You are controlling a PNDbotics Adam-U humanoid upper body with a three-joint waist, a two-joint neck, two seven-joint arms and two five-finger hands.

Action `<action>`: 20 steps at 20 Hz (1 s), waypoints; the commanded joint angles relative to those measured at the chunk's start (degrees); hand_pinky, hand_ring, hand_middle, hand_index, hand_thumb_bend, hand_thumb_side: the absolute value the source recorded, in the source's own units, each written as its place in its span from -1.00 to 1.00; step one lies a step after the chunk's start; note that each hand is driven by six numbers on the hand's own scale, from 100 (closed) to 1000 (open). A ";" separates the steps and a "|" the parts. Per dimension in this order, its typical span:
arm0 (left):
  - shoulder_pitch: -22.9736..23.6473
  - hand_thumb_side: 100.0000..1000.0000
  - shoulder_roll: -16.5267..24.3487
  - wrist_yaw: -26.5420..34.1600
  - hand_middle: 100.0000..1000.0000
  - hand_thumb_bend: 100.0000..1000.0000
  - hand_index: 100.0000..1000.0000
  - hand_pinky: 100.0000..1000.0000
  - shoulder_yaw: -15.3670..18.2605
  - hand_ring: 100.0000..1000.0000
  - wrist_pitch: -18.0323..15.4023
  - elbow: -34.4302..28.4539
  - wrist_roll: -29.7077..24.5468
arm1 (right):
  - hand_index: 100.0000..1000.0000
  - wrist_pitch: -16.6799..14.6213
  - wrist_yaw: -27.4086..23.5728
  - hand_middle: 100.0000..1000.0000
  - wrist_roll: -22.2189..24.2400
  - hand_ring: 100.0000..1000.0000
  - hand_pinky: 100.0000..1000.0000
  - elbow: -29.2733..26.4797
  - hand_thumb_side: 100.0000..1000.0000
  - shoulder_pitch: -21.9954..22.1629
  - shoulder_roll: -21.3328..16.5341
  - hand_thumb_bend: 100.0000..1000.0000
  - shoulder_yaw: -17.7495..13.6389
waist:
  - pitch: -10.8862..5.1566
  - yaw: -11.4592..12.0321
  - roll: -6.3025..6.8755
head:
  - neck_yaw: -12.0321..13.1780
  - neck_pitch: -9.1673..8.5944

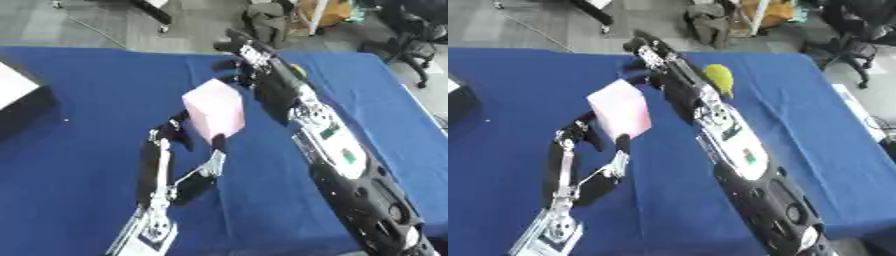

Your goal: Pick up the objects with one hand, pass them to the other hand, and then place them into the box on the other side of the table.

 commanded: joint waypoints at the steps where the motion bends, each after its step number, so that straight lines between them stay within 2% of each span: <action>1: -0.49 -0.03 -0.23 -0.03 -0.56 -1.00 0.09 -0.02 0.50 -0.28 0.03 -0.40 0.68 | 1.00 0.14 -0.62 0.70 -0.35 0.66 0.43 -1.42 0.34 -0.90 -0.29 -1.00 -0.59 | -0.59 -0.12 0.28 | 0.21 -0.14; 9: -0.36 -0.02 -0.45 0.16 -0.56 -1.00 0.09 -0.03 0.68 -0.27 0.08 -0.23 0.85 | 1.00 0.91 -0.36 0.70 0.36 0.65 0.42 -1.19 0.45 -0.63 -0.15 -1.00 0.23 | -0.76 -0.36 0.28 | 0.23 -0.14; 16: -0.64 -0.03 -0.14 0.53 -0.59 -1.00 0.06 -0.06 2.17 -0.29 0.57 -0.66 2.02 | 1.00 0.31 -0.43 0.70 1.11 0.65 0.42 -3.26 0.26 -0.43 -0.14 -1.00 -0.20 | -0.94 -0.45 0.36 | 0.54 -0.14; 18: -1.29 -0.03 0.57 0.91 -0.59 -1.00 0.05 -0.06 3.37 -0.29 1.21 -1.13 2.86 | 1.00 -0.31 -0.54 0.70 0.63 0.65 0.43 -5.28 0.18 -0.39 -0.26 -1.00 -0.99 | -0.98 -0.58 0.45 | 1.37 -0.14; 20: -2.59 -0.03 2.04 1.49 -0.59 -1.00 0.05 -0.06 5.03 -0.29 2.16 -2.12 3.84 | 1.00 -0.98 -0.46 0.71 -0.20 0.65 0.43 -7.72 0.13 -0.31 -0.45 -1.00 -1.91 | -1.05 -0.82 0.63 | 4.12 -0.14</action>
